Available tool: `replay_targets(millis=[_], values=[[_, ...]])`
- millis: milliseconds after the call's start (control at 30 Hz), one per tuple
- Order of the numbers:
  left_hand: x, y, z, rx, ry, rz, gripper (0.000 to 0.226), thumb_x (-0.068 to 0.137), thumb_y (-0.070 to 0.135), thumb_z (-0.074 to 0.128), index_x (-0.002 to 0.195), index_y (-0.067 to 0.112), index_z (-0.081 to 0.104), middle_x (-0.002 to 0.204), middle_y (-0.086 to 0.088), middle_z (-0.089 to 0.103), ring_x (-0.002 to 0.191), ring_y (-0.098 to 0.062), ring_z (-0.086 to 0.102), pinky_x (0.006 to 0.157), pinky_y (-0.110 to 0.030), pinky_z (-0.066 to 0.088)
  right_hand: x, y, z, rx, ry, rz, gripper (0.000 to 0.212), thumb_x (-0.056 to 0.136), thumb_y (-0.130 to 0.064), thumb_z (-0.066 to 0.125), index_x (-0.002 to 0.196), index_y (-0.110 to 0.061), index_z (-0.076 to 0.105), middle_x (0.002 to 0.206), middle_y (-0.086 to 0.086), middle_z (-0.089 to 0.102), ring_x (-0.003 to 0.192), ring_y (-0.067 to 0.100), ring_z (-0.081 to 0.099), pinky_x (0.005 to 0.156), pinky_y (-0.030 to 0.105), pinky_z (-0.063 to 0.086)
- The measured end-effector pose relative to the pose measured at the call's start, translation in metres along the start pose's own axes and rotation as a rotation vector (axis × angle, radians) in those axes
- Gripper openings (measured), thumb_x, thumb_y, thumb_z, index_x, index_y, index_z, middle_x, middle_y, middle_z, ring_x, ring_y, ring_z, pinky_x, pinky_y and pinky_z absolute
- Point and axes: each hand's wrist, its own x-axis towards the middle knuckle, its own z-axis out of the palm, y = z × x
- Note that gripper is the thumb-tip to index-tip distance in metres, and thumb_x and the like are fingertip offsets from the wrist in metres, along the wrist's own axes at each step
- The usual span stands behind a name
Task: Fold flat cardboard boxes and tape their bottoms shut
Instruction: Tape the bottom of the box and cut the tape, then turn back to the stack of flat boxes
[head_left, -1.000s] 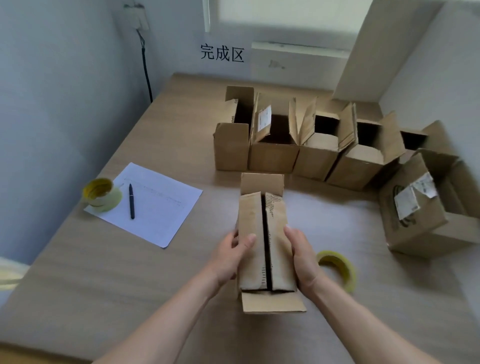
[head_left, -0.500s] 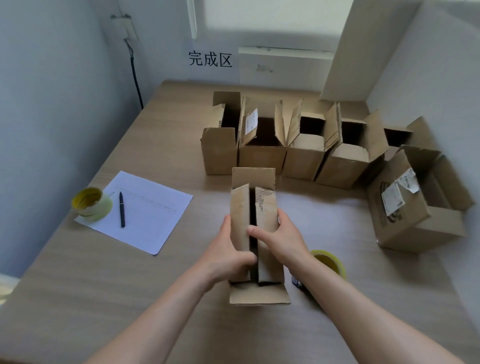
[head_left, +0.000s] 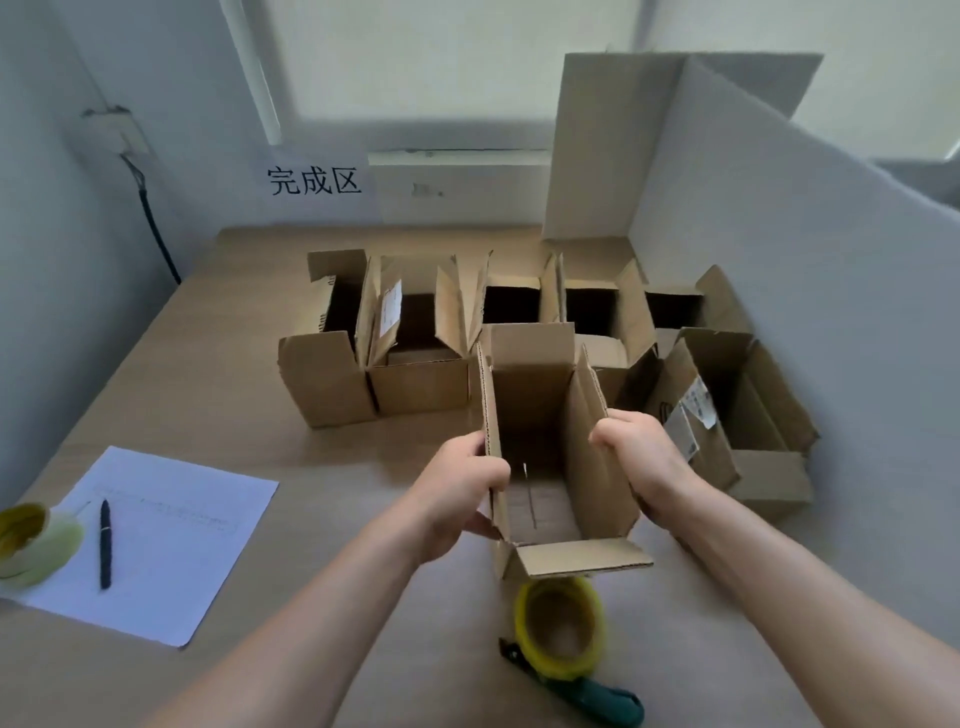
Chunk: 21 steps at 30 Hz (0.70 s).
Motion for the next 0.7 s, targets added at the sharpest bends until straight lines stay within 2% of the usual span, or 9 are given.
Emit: replay_targets(millis=[67, 133, 233, 333, 400, 433, 500, 600, 700], values=[[0.013, 0.004, 0.015, -0.009, -0.008, -0.028, 0.056, 0.061, 0.010, 0.045, 0.116, 0.003, 0.056, 0.116, -0.029, 0.052, 0.111, -0.048, 0.053, 0.073, -0.070, 0.052, 0.006, 0.003, -0.022, -0.014, 0.034, 0.031, 0.026, 0.085, -0.008, 0.052, 0.062, -0.010, 0.043, 0.067, 0.008, 0.034, 0.066, 0.022, 0.037, 0.062, 0.036, 0.028], [0.028, 0.007, 0.030, 0.007, -0.013, -0.046, 0.052, 0.066, 0.010, 0.047, 0.116, 0.001, 0.055, 0.117, -0.028, 0.052, 0.115, -0.050, 0.049, 0.074, -0.068, 0.053, 0.016, 0.010, -0.037, -0.035, 0.059, 0.042, 0.026, 0.084, -0.008, 0.055, 0.060, -0.011, 0.044, 0.064, 0.007, 0.033, 0.064, 0.020, 0.036, 0.061, 0.036, 0.027], [0.055, 0.011, 0.051, 0.016, 0.007, -0.050, 0.037, 0.082, -0.003, 0.043, 0.116, 0.005, 0.058, 0.111, -0.022, 0.054, 0.108, -0.044, 0.053, 0.074, -0.065, 0.055, 0.039, 0.025, -0.053, -0.079, 0.122, 0.073, 0.014, 0.088, -0.011, 0.056, 0.074, -0.012, 0.060, 0.072, 0.001, 0.047, 0.077, 0.020, 0.047, 0.066, 0.032, 0.035], [0.081, 0.012, 0.067, 0.017, 0.012, -0.048, 0.045, 0.086, -0.008, 0.042, 0.124, 0.010, 0.058, 0.107, -0.012, 0.058, 0.090, -0.028, 0.060, 0.071, -0.055, 0.059, 0.060, 0.039, -0.061, -0.180, 0.193, 0.084, 0.020, 0.093, -0.013, 0.054, 0.097, 0.001, 0.068, 0.077, 0.010, 0.062, 0.075, 0.027, 0.058, 0.065, 0.035, 0.045], [0.097, 0.011, 0.075, 0.051, 0.016, -0.032, 0.051, 0.090, -0.007, 0.041, 0.136, 0.014, 0.051, 0.111, -0.009, 0.059, 0.087, -0.025, 0.062, 0.070, -0.049, 0.061, 0.070, 0.044, -0.065, -0.283, 0.229, 0.047, 0.020, 0.096, -0.013, 0.051, 0.101, -0.007, 0.069, 0.081, 0.007, 0.067, 0.073, 0.022, 0.061, 0.061, 0.032, 0.048], [0.104, 0.011, 0.079, 0.059, 0.025, -0.023, 0.052, 0.091, -0.006, 0.041, 0.139, 0.015, 0.048, 0.113, -0.009, 0.059, 0.088, -0.026, 0.061, 0.071, -0.048, 0.061, 0.075, 0.045, -0.067, -0.333, 0.249, 0.020, 0.020, 0.096, -0.012, 0.049, 0.102, -0.010, 0.068, 0.084, 0.006, 0.067, 0.077, 0.021, 0.061, 0.064, 0.034, 0.050], [0.117, 0.013, 0.085, 0.058, 0.040, -0.014, 0.052, 0.093, -0.006, 0.042, 0.140, 0.016, 0.047, 0.113, -0.007, 0.057, 0.090, -0.026, 0.058, 0.071, -0.046, 0.060, 0.083, 0.046, -0.072, -0.409, 0.290, -0.032, 0.026, 0.095, -0.010, 0.047, 0.113, -0.008, 0.065, 0.101, 0.010, 0.068, 0.096, 0.028, 0.061, 0.084, 0.045, 0.053], [0.128, 0.016, 0.092, 0.059, 0.073, -0.008, 0.050, 0.094, -0.004, 0.043, 0.139, 0.018, 0.046, 0.107, 0.000, 0.056, 0.091, -0.024, 0.055, 0.075, -0.044, 0.059, 0.091, 0.044, -0.077, -0.449, 0.309, -0.060, 0.046, 0.098, -0.011, 0.046, 0.143, -0.017, 0.045, 0.136, 0.010, 0.057, 0.128, 0.031, 0.049, 0.108, 0.048, 0.043], [0.130, 0.014, 0.097, 0.107, 0.069, 0.019, 0.057, 0.098, 0.006, 0.050, 0.150, 0.021, 0.033, 0.135, -0.002, 0.052, 0.108, -0.025, 0.057, 0.081, -0.040, 0.059, 0.091, 0.038, -0.076, -0.507, 0.294, -0.109, 0.054, 0.098, -0.011, 0.051, 0.150, -0.019, 0.037, 0.142, 0.009, 0.053, 0.131, 0.028, 0.048, 0.110, 0.041, 0.040]])
